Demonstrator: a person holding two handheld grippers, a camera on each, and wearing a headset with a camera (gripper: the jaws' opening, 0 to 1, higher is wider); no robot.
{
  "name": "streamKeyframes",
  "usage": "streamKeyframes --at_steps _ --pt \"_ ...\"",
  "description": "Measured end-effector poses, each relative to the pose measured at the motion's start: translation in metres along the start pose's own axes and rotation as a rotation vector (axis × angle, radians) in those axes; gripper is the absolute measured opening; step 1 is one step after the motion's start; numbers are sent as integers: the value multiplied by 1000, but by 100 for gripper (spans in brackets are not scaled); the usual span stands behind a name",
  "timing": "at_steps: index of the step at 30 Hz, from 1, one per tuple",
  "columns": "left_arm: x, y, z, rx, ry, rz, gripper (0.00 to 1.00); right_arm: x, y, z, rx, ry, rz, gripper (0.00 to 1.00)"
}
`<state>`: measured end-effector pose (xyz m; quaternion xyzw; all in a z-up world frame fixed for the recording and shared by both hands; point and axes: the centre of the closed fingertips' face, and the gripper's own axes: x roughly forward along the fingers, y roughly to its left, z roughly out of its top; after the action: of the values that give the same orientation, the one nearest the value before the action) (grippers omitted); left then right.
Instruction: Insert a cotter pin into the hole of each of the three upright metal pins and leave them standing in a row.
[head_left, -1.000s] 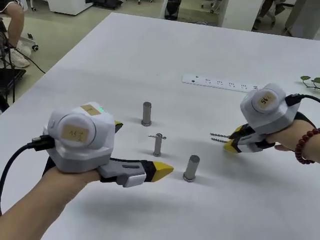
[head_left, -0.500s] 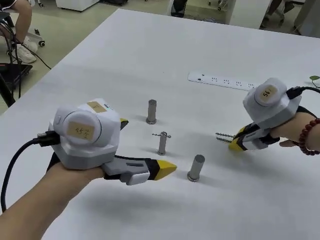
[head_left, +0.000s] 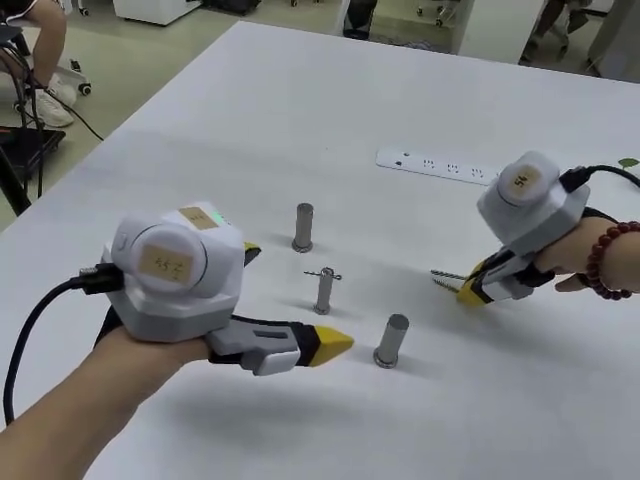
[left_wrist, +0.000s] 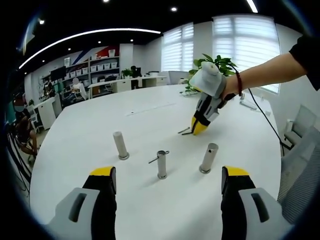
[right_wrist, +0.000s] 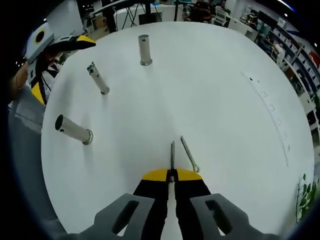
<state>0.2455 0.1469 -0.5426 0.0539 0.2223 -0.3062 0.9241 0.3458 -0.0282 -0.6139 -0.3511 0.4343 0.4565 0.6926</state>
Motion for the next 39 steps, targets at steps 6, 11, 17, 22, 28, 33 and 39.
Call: streamKeyframes --at_steps 6,11,17,22,28,33,39 --pt "2 -4 -4 -27 18 -17 84 1 5 -1 -22 -17 -3 0" --pt "1 -7 -3 -33 14 -25 84 5 3 0 -39 -28 -6 0" --pt "-2 -7 1 -7 -1 -8 77 -4 1 4 -60 -51 -64 0" --pt "-3 -7 4 16 -3 4 74 -14 5 12 -70 -92 -88 0" --pt "-4 -9 9 25 0 1 71 -32 15 26 -107 -154 -108 0" --pt "-4 -13 20 40 -5 -14 65 -44 23 37 -125 -209 -110 0" --pt "-1 -20 25 51 28 -34 52 -55 27 49 -171 -271 -121 0"
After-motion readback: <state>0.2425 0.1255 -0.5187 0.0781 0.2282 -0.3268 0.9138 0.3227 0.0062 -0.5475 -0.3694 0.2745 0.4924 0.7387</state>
